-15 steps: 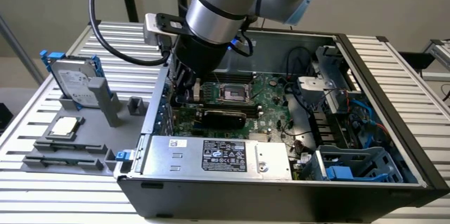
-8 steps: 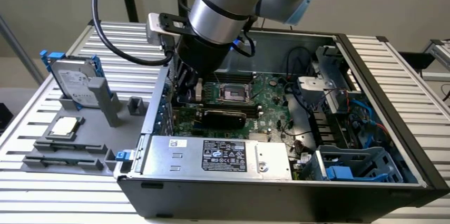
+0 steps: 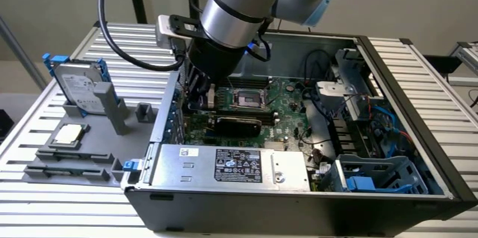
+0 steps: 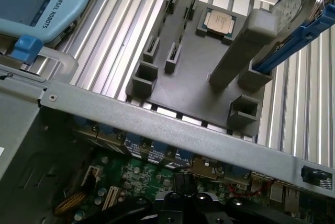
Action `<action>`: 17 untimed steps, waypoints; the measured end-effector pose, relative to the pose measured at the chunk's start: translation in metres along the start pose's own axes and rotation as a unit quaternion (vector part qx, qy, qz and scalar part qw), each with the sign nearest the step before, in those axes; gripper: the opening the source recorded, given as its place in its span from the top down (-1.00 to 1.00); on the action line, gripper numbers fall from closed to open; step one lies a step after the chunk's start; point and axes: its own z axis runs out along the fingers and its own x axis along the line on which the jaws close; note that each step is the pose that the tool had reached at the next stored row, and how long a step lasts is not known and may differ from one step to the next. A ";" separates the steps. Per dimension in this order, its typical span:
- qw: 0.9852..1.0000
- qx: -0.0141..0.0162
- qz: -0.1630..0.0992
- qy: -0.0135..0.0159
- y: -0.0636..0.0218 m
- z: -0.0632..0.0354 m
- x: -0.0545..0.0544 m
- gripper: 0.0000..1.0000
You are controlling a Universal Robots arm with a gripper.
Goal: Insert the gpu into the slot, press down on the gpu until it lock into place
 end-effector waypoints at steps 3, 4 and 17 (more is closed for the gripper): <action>1.000 -0.001 0.000 0.000 -0.0003 0.0002 -0.001 0.79; 1.000 -0.001 0.000 0.000 -0.0004 0.0004 -0.001 0.79; 1.000 -0.007 0.000 -0.002 -0.0028 -0.0010 0.002 0.79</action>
